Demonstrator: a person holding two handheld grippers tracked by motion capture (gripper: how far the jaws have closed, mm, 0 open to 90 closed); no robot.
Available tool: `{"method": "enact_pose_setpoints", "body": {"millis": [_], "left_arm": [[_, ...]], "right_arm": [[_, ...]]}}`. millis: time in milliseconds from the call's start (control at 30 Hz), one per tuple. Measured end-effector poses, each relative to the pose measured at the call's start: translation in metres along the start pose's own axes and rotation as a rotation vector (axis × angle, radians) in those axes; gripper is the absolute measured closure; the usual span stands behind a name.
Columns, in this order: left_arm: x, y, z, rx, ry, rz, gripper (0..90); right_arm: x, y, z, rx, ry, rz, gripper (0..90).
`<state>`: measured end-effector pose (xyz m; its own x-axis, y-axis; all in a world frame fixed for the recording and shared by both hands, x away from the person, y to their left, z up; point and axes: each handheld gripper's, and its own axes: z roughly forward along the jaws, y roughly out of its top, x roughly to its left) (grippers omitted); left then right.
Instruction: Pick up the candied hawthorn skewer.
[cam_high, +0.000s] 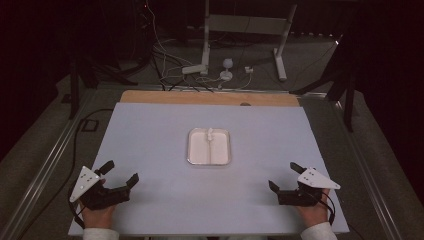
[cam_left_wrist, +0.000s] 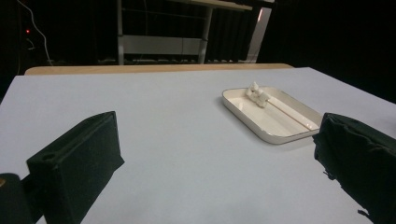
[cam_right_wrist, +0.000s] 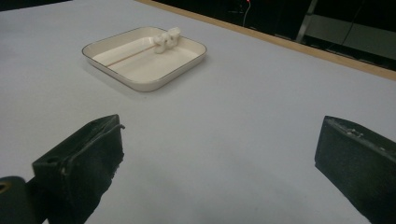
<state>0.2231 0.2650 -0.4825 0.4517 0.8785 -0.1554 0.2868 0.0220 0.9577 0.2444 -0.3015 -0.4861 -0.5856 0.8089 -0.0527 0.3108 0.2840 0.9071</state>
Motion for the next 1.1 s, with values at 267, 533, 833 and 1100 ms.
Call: {"method": "enact_pose_setpoints", "body": {"millis": [267,533,833,1100], "left_arm": [[-0.001,0.000,0.002,0.007,-0.003,-0.024,1.3],[-0.009,0.017,0.012,0.044,-0.043,-0.040,1.6],[-0.017,0.036,0.042,0.133,-0.116,-0.047,1.9],[-0.030,0.043,0.069,0.178,-0.173,-0.054,1.9]], "right_arm": [[0.002,0.000,0.002,-0.004,0.012,0.012,1.0],[0.002,0.000,0.003,-0.005,0.001,0.009,1.0],[0.003,0.000,0.004,-0.005,0.000,0.011,1.0],[0.003,-0.001,0.005,-0.001,0.000,0.006,1.0]]}}
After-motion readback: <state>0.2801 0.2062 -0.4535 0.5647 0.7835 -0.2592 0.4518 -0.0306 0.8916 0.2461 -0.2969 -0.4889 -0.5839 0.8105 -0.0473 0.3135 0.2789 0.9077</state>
